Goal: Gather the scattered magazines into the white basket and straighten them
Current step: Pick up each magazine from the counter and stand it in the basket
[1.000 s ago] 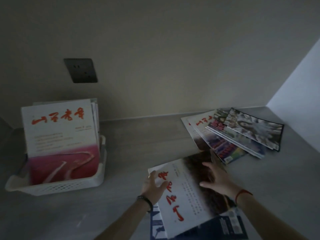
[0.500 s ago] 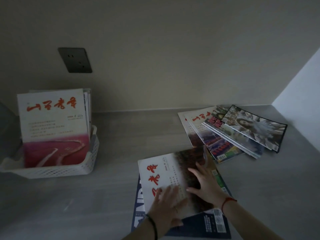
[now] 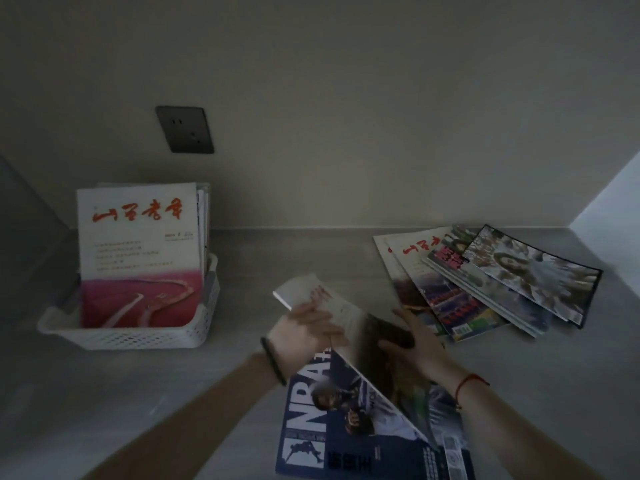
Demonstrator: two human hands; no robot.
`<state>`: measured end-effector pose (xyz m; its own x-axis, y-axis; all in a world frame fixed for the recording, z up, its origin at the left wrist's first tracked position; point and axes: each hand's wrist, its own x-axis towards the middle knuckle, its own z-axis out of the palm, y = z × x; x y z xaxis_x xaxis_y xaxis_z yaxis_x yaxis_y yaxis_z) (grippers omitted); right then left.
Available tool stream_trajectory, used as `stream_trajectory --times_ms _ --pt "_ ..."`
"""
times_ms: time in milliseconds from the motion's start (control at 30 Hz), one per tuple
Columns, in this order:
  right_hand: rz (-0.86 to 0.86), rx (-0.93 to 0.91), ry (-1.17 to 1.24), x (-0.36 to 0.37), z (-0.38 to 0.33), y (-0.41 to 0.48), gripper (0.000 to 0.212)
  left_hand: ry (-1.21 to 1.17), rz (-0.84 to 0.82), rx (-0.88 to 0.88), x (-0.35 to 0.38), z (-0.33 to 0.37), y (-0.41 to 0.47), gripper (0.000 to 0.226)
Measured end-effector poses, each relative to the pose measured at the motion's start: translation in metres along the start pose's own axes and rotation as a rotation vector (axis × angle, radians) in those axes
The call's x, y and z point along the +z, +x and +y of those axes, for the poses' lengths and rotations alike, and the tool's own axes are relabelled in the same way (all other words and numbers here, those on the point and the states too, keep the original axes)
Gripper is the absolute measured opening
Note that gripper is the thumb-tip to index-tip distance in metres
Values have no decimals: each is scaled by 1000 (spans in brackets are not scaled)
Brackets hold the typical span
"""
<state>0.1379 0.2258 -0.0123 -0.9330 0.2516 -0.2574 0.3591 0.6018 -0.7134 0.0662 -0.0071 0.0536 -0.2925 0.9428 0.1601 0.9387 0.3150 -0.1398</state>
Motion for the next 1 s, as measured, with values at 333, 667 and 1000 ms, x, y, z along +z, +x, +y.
stream_trajectory --times_ms 333,667,1000 --pt "-440 80 991 34 -117 19 43 74 639 216 -117 -98 -31 18" --pt "16 -95 1099 94 -249 52 12 -1098 714 -897 -99 -199 -142 40" --pt "253 -216 624 164 -349 95 22 -1130 718 -1242 -78 -268 -202 33"
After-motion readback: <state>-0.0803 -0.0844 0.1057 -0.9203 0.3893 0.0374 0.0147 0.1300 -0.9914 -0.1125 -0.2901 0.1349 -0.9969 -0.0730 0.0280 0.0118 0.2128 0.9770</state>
